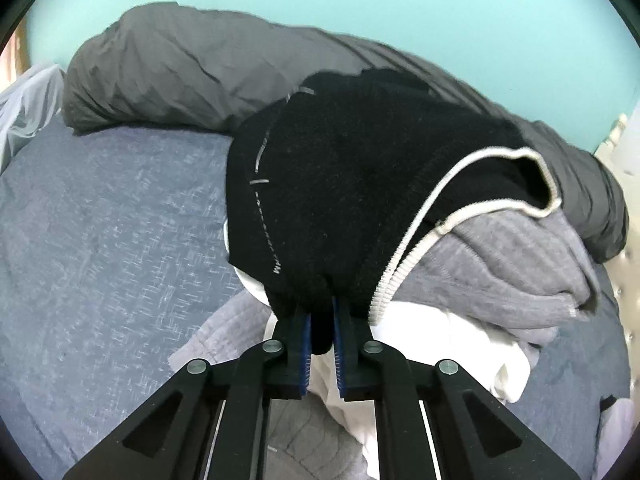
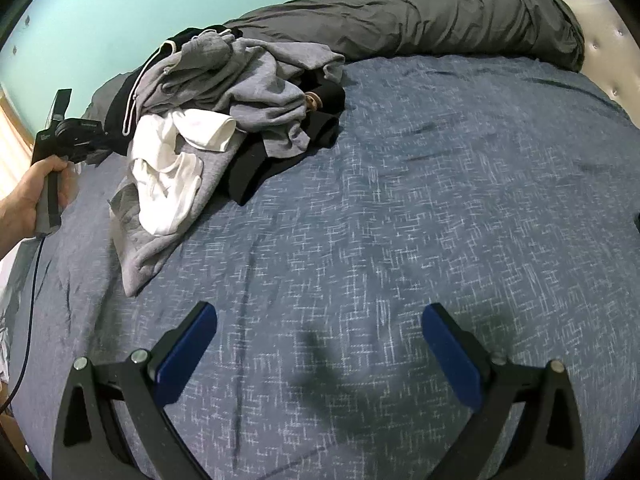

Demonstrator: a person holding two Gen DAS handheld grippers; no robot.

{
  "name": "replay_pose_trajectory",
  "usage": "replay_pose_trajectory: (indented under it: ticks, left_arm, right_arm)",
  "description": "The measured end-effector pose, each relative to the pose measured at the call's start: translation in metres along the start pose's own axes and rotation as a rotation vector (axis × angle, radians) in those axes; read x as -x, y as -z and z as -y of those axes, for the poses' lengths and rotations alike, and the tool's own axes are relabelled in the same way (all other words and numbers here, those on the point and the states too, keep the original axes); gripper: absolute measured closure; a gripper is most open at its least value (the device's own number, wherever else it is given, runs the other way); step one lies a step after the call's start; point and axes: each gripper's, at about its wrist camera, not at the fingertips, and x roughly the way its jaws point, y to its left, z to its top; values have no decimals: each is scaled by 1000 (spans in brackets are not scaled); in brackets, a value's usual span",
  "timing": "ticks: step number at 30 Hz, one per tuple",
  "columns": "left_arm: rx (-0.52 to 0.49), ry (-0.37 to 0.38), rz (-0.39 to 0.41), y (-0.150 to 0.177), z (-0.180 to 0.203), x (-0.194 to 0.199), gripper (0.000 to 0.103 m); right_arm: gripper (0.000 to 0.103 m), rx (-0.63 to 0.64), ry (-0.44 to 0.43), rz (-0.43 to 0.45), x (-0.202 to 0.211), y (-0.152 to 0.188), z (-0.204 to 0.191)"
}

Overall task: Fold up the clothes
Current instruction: 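Move the left tool to the black sweatshirt and close on its hem, then lift the black sweatshirt with the left tool and pull it off the pile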

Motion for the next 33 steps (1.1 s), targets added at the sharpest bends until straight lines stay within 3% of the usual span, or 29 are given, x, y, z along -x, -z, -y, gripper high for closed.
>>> replay_pose_trajectory:
  ticks: [18, 33]
  left_arm:
    - [-45, 106, 22, 59, 9, 81, 98]
    - [0, 136, -56, 163, -16, 107, 98]
  right_arm:
    - [0, -9, -23, 37, 42, 17, -6]
    - [0, 8, -15, 90, 69, 31, -9]
